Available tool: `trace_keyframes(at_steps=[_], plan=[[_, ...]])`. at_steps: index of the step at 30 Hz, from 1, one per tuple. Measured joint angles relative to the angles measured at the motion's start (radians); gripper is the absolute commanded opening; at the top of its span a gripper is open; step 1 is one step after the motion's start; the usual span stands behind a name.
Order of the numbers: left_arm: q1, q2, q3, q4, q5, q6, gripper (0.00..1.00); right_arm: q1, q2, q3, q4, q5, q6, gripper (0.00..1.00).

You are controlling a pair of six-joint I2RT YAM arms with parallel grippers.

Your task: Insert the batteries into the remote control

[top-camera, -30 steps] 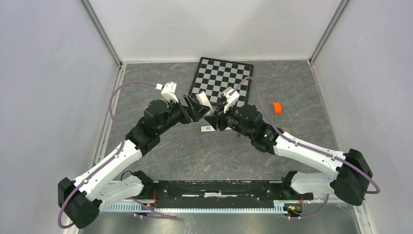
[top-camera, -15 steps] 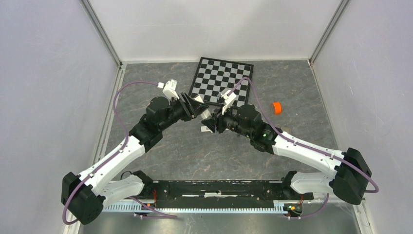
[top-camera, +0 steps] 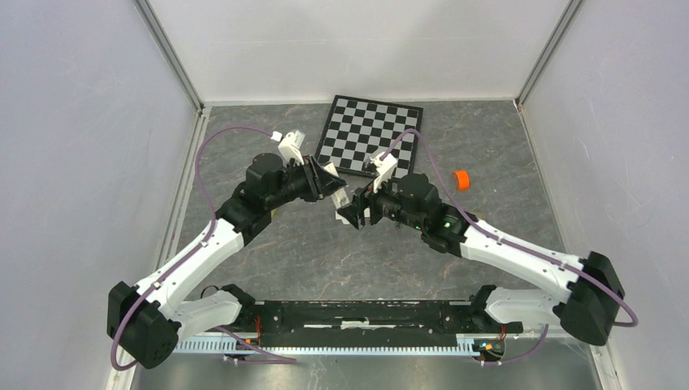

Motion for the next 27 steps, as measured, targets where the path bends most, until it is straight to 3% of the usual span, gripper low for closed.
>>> trace_keyframes(at_steps=[7,11,16,22,27], plan=[[0.022,-0.082,-0.069,0.003,0.121,0.151,0.02,-0.06,-0.21,-0.014,-0.153,0.042,0.025,0.73],[0.022,-0.137,-0.108,0.005,0.162,0.208,0.02,-0.079,-0.265,-0.017,-0.249,0.127,0.053,0.68],[0.022,-0.172,-0.131,0.03,0.202,0.234,0.02,-0.087,-0.222,-0.029,-0.353,0.27,0.101,0.56],[0.022,-0.185,-0.135,0.05,0.284,0.255,0.03,-0.106,-0.107,-0.072,-0.425,0.418,0.169,0.52],[0.022,-0.188,-0.137,0.072,0.333,0.272,0.04,-0.17,-0.022,-0.098,-0.432,0.439,0.206,0.48]])
